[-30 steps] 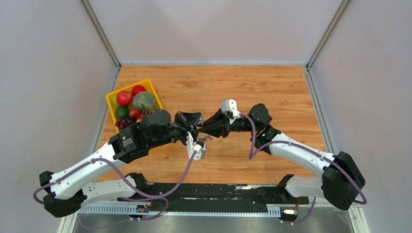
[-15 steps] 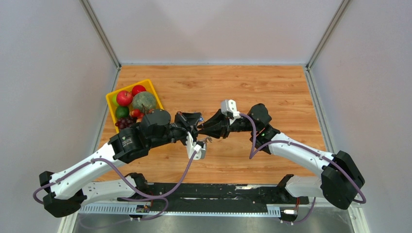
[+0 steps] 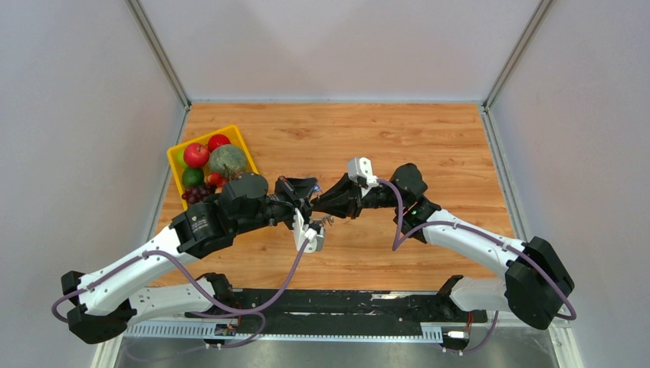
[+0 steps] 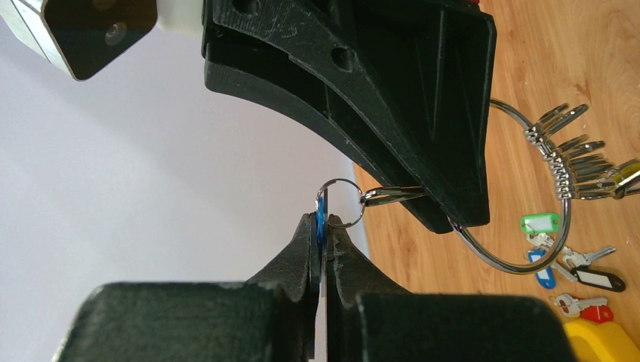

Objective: Remove the keys from the keyring

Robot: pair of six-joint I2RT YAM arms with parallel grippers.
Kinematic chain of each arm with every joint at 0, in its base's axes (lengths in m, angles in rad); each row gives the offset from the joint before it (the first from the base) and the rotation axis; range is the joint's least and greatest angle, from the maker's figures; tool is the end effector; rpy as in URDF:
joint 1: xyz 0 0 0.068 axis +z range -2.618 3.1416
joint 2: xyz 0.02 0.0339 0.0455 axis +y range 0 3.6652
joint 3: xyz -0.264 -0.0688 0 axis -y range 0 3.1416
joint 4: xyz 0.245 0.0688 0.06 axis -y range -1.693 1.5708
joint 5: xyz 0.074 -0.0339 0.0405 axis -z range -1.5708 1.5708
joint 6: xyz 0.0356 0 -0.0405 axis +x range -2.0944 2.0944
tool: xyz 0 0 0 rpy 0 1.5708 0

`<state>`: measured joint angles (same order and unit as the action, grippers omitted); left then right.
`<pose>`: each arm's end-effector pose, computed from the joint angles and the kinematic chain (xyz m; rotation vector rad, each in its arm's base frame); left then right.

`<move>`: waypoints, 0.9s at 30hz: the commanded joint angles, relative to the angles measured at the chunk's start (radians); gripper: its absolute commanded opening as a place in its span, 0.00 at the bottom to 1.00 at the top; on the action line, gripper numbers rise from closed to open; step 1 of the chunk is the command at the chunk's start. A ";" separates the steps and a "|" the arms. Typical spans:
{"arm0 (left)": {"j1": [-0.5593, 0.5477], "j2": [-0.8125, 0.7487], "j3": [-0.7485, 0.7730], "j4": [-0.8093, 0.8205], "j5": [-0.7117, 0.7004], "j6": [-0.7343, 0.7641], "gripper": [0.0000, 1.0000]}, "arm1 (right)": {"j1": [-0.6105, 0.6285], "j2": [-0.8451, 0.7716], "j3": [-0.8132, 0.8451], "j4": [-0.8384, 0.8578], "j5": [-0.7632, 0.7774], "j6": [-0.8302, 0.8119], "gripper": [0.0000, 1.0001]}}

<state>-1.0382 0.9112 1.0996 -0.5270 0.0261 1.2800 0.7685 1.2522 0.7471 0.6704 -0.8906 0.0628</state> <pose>0.0962 -0.1650 0.3905 1.7589 0.7488 0.1385 0.1791 0.2116 0.3140 -1.2240 1.0411 1.2786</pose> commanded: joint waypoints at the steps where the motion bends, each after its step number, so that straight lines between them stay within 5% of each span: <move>1: 0.004 -0.021 0.007 0.050 0.020 -0.004 0.00 | -0.005 0.004 0.033 0.043 -0.024 0.015 0.13; 12: 0.004 -0.028 -0.005 0.050 0.019 -0.012 0.00 | -0.008 0.000 0.039 0.021 0.022 0.035 0.00; 27: 0.004 -0.031 -0.130 0.089 0.032 -0.125 0.00 | -0.055 0.001 0.078 -0.254 0.347 0.285 0.00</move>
<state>-1.0256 0.8974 0.9993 -0.4664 -0.0116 1.2240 0.7341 1.2591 0.7811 0.4683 -0.6964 0.2379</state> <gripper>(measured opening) 0.021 0.119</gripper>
